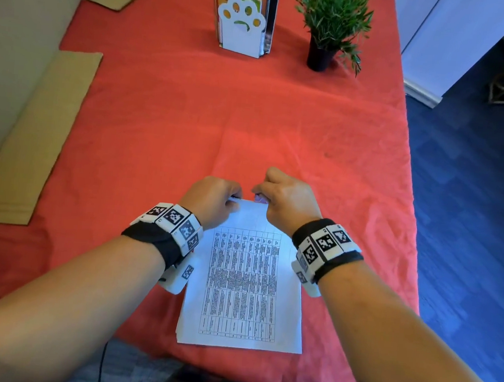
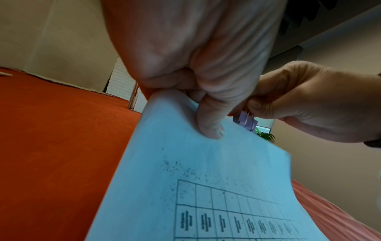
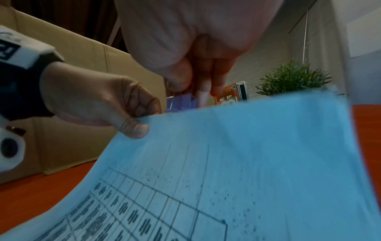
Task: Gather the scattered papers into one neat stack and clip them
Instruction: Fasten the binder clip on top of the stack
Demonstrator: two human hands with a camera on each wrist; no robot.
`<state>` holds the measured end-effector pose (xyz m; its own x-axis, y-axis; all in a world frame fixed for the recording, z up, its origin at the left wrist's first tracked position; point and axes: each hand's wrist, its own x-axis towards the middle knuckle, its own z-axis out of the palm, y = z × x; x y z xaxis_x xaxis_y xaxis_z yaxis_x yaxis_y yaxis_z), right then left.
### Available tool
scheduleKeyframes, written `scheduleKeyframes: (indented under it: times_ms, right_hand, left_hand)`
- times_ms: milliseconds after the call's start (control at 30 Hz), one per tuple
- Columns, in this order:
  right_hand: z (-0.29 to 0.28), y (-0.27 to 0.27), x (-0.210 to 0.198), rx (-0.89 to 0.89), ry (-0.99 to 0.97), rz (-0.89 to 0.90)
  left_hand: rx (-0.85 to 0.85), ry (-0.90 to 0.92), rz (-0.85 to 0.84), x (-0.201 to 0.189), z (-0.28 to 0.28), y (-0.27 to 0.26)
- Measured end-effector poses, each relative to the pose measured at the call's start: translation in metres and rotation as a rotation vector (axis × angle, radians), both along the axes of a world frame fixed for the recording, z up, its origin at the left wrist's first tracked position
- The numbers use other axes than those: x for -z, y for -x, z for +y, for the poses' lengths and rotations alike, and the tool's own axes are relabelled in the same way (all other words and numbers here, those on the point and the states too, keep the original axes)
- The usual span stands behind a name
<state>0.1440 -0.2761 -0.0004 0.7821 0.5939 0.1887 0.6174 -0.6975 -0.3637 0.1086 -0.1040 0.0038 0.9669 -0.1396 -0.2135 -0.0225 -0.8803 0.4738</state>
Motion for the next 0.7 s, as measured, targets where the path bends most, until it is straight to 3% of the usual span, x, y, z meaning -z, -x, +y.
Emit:
scheduleKeyframes:
  times_ms: [167, 400, 567, 700]
  right_hand:
    - [0.000, 0.005, -0.007, -0.068, 0.058, 0.046]
    - [-0.005, 0.014, 0.006, -0.013, 0.022, 0.059]
    - [-0.014, 0.041, 0.016, 0.060, 0.061, -0.182]
    - [-0.021, 0.075, 0.032, -0.054, 0.190, -0.154]
  left_hand:
    - [-0.003, 0.002, 0.017, -0.002, 0.000, 0.000]
    - [-0.024, 0.018, 0.028, -0.002, 0.000, 0.004]
    - [-0.043, 0.053, 0.023, -0.001, 0.005, 0.001]
    - [-0.048, 0.074, -0.019, -0.003, 0.002, 0.003]
